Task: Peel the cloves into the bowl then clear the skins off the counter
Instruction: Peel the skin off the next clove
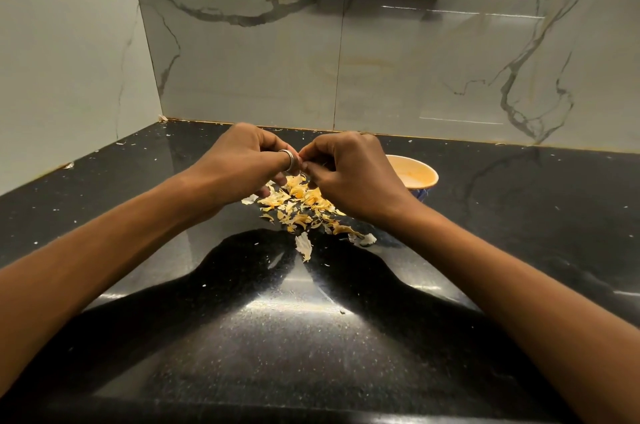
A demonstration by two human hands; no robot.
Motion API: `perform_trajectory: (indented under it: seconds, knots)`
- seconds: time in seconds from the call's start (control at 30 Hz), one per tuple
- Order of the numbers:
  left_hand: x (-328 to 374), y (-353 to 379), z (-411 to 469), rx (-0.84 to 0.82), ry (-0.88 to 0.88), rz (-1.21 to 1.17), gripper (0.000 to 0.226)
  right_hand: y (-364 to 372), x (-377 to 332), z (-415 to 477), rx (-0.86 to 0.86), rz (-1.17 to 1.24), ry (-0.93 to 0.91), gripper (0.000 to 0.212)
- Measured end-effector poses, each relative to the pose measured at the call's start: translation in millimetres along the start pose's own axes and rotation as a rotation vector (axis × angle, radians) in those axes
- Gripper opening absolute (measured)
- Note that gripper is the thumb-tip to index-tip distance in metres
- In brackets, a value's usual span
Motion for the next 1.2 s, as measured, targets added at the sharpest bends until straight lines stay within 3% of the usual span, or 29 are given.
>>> perform_trajectory:
  seconds: [0.7, 1.2]
  knots:
    - [-6.2, 0.5, 1.2, -0.012, -0.063, -0.101, 0.009, 0.8, 1.4, 1.2, -0.004, 0.01, 0.048, 0.01]
    - [-2.8, 3.9, -0.7, -0.015, -0.021, -0.036, 0.011, 2.8, 7.2, 1.0, -0.028, 0.159, 0.169, 0.011]
Point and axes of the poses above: each hand's wrist, its own z-axis towards the middle knuckle, its own y-axis out of the palm, x = y × z, the point moved 5 cm from there along z, towards the middle knuckle, and after that the axes turned 8 degrees about -z, right-handed, at the moved point
